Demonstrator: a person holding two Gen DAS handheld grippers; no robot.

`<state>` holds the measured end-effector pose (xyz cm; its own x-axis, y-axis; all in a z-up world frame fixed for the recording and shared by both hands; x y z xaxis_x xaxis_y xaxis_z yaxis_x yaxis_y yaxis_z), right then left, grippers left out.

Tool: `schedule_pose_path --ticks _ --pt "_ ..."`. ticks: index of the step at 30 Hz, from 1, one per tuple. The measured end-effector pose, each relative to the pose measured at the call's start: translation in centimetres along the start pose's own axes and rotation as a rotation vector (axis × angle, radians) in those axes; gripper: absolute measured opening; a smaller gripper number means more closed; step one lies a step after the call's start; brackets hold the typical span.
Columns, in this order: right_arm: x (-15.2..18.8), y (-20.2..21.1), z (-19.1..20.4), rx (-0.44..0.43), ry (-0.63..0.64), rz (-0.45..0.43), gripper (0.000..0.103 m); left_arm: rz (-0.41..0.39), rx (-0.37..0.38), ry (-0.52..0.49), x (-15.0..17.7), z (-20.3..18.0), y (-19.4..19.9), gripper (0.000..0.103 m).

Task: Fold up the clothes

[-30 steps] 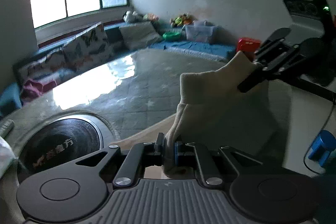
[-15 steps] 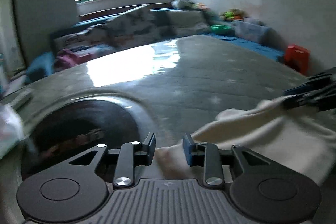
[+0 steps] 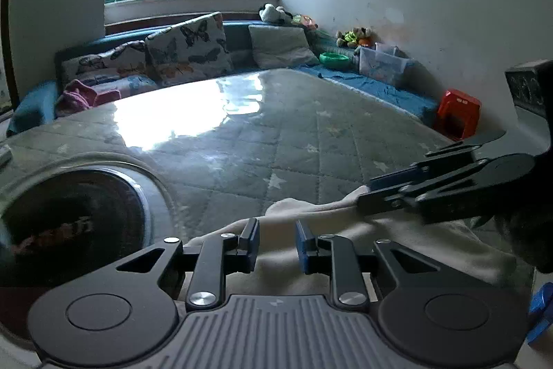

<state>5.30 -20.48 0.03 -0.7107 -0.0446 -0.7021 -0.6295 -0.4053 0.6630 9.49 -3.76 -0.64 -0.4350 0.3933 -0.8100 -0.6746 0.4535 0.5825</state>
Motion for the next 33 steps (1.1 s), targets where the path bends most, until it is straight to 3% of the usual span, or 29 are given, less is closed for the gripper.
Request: schedule_pose_path --ticks 4,13,19,22,25,33 --pt "0.2 -1.6 0.2 0.024 0.033 0.010 0.030 0.044 -0.020 0.060 1.3 1.0 -1.3 0.026" --pt "-0.9 -3.4 0.3 0.004 0.097 0.023 0.030 0.022 -0.055 0.116 1.3 1.2 0.2 0.026" --pt "-0.9 -0.1 1.2 0.014 0.099 -0.034 0.030 -0.002 -0.029 0.085 -0.5 0.4 -0.3 0.022" --pt "0.5 1.4 1.5 -0.003 0.102 -0.029 0.030 0.029 -0.039 0.082 -0.1 0.5 -1.8 0.022" --pt "2.2 2.1 0.5 0.036 0.107 -0.017 0.030 0.029 -0.039 0.098 0.3 0.9 -2.0 0.023" --pt "3.6 4.6 -3.7 0.088 -0.030 -0.044 0.030 -0.016 -0.077 0.122 0.2 1.3 0.4 0.024"
Point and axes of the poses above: each gripper's, at about its wrist camera, not at the fingertips, and y roughly against the way its jaws point, z to its left, x to its underside, the point moved 8 cm from there along -y, roughly the way its jaws point, and after that the axes turned 10 degrees about -y, right-handed, at the moved point
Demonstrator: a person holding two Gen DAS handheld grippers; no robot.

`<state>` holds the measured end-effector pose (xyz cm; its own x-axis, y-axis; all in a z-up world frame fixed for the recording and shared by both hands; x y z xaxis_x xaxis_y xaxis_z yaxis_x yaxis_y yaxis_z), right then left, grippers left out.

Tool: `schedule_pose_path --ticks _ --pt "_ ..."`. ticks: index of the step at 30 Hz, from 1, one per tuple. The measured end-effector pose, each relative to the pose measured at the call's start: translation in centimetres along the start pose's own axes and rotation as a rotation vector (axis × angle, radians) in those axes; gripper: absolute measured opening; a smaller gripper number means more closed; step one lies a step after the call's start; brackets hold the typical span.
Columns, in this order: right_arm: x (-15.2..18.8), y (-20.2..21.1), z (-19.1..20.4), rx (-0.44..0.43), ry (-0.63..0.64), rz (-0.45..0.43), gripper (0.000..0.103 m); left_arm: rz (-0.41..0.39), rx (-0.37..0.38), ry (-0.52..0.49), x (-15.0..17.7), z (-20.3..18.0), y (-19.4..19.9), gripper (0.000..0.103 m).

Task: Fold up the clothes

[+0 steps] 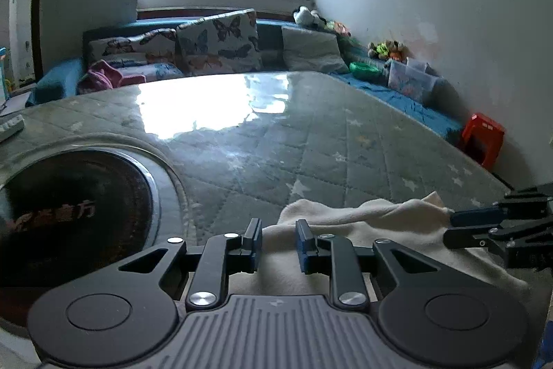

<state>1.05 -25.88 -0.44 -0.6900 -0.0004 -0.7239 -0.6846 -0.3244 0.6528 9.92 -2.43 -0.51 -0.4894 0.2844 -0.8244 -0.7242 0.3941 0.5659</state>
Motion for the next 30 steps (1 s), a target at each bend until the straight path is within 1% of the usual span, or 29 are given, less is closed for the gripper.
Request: schedule_pose_path --ticks 5,7,11,13,17,20,23,25,28,30 --pt "-0.2 2.2 -1.0 0.021 0.003 -0.045 0.030 -0.037 -0.010 0.004 0.3 -0.4 3.2 0.023" --pt "-0.1 3.2 -1.0 0.018 0.022 -0.052 0.030 -0.051 -0.006 -0.015 0.8 -1.1 4.5 0.023" --pt "1.3 4.8 1.2 -0.015 0.121 -0.064 0.028 -0.058 0.009 -0.034 2.1 -2.4 6.0 0.023" --pt "2.0 5.3 2.3 -0.042 0.150 -0.062 0.025 -0.054 0.007 -0.045 2.9 -2.8 6.5 0.023" --pt "3.7 5.9 4.4 -0.091 0.207 -0.077 0.024 -0.024 -0.022 -0.031 4.5 -2.3 6.5 0.023" --pt "4.9 5.2 4.6 -0.100 0.209 -0.041 0.024 -0.007 -0.039 -0.009 5.4 -1.9 6.6 0.023" --pt "6.2 4.6 4.3 -0.079 0.234 -0.011 0.022 0.002 -0.033 0.018 6.0 -1.7 6.6 0.023" --pt "6.1 4.6 4.1 -0.084 0.233 0.001 0.022 0.008 -0.029 0.047 6.3 -1.6 6.7 0.021" --pt "6.2 4.7 4.0 -0.081 0.281 0.025 0.022 0.016 -0.030 0.067 6.6 -2.0 6.9 0.021" --pt "6.4 4.9 3.9 -0.079 0.303 0.038 0.022 0.017 -0.009 0.095 6.9 -2.4 7.3 0.021"
Point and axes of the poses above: each gripper's, at about its wrist camera, not at the fingertips, and y roughly against the way its jaws point, z to its left, x to its underside, the point moved 8 cm from there along -y, roughly the way its jaws point, and after that the axes turned 10 degrees about -y, right-handed, at the moved point
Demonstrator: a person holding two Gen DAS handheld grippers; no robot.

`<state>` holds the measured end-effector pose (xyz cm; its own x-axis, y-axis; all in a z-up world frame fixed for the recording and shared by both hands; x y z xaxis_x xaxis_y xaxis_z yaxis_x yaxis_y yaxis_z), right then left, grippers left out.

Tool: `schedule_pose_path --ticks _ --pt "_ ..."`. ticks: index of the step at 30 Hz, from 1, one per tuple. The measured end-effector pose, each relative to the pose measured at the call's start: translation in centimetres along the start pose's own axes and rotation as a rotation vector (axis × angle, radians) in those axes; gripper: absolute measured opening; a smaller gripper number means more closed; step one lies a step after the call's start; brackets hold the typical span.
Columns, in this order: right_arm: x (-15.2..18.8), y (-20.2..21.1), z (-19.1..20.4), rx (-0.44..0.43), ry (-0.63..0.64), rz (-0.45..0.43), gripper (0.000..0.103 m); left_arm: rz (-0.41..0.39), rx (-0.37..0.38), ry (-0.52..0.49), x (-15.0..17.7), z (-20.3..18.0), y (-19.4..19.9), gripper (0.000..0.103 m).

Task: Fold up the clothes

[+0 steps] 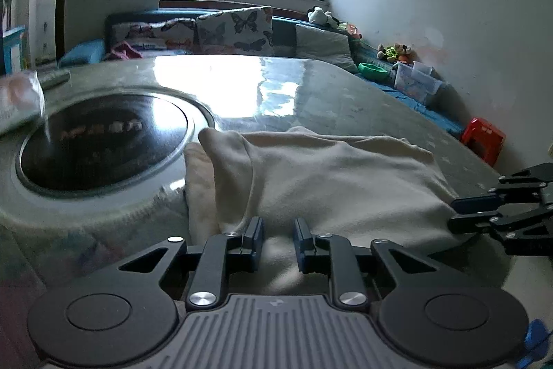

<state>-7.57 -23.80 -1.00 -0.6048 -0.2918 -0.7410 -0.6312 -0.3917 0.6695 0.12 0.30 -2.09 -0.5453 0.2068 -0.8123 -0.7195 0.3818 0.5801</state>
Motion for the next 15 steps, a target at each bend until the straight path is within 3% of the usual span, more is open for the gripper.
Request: schedule_pose_path --ticks 6,9,15 --pt "0.0 0.8 -0.5 -0.013 0.019 0.025 0.022 0.002 0.027 0.033 -0.1 -0.1 1.1 0.022" --pt "-1.1 1.4 -1.3 -0.033 -0.055 -0.006 0.022 -0.028 0.021 0.032 -1.4 0.5 1.6 0.023" --pt "-3.5 -0.5 -3.4 0.028 -0.155 -0.066 0.022 -0.056 0.010 0.012 -4.1 1.2 -0.4 0.025"
Point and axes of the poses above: each gripper's, at about its wrist camera, not at the fingertips, and y roughly against the way its jaws point, z to its left, x to its underside, the point moved 8 cm from there along -y, roughly the way its jaws point, and after that the axes turned 10 degrees about -y, right-handed, at the moved point
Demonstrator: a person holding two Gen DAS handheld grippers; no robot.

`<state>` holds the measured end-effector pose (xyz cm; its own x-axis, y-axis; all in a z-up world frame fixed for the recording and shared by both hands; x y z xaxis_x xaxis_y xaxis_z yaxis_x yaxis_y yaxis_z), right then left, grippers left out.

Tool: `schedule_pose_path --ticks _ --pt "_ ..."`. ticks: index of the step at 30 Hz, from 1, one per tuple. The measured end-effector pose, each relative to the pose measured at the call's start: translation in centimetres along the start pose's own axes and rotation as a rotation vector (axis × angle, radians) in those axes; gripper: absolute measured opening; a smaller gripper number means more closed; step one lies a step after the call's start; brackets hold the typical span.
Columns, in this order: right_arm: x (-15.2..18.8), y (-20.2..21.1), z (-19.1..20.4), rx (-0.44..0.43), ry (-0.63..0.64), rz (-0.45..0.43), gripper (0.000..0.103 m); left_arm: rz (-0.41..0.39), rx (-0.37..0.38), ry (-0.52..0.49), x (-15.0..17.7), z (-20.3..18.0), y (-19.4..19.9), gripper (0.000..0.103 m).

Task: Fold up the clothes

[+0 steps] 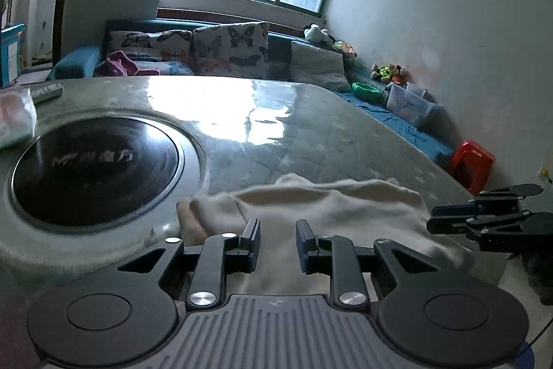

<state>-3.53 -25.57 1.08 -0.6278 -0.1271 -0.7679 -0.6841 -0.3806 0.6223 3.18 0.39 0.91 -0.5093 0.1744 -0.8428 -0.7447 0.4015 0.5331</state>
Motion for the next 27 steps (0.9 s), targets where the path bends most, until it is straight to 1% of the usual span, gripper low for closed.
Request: schedule_pose_path --ticks 4,6,8,10,13,16,18,21,24,27 --pt "-1.1 -2.3 -1.5 0.019 -0.078 -0.011 0.022 0.036 -0.038 0.007 0.3 1.0 -1.9 0.025" --pt "-1.3 -3.5 -2.5 0.048 -0.103 -0.002 0.021 0.055 -0.059 0.010 0.8 1.6 -2.5 0.025" --pt "-1.5 -4.2 -3.1 0.065 -0.129 0.005 0.020 0.064 -0.062 0.019 1.2 1.9 -2.6 0.025" --pt "-2.2 -4.2 -3.0 0.064 -0.135 -0.007 0.021 0.057 -0.059 0.020 1.3 1.7 -2.3 0.025" --pt "-3.4 -4.2 -1.7 0.024 -0.100 -0.023 0.021 0.051 -0.056 0.022 1.2 1.6 -2.2 0.025" --pt "-4.1 -5.4 -0.4 0.005 -0.061 -0.013 0.021 0.051 -0.057 0.016 1.1 1.3 -2.2 0.025" --pt "-4.2 -6.8 -0.1 0.009 -0.045 0.005 0.021 0.059 -0.062 0.013 1.2 1.3 -2.4 0.025" --pt "-4.4 -8.1 -0.2 0.040 -0.026 0.019 0.021 0.059 -0.062 0.011 1.1 1.4 -2.2 0.025" --pt "-4.9 -8.0 0.2 0.043 -0.015 0.014 0.021 0.044 -0.060 0.007 0.6 1.3 -1.7 0.025" --pt "-5.3 -7.1 1.5 0.005 0.010 -0.003 0.021 0.027 -0.053 -0.005 -0.1 0.8 -1.6 0.025"
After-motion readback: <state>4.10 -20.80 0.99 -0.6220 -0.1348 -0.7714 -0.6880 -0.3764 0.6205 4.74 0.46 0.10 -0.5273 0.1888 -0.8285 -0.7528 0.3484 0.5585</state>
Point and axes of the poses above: each gripper's, at about its wrist camera, not at the fingertips, and y roughly against the way its jaws point, z to its left, x to its underside, the point moved 8 cm from there along -y, roughly the way its jaws point, and after that the axes turned 10 degrees about -y, right-handed, at the moved point
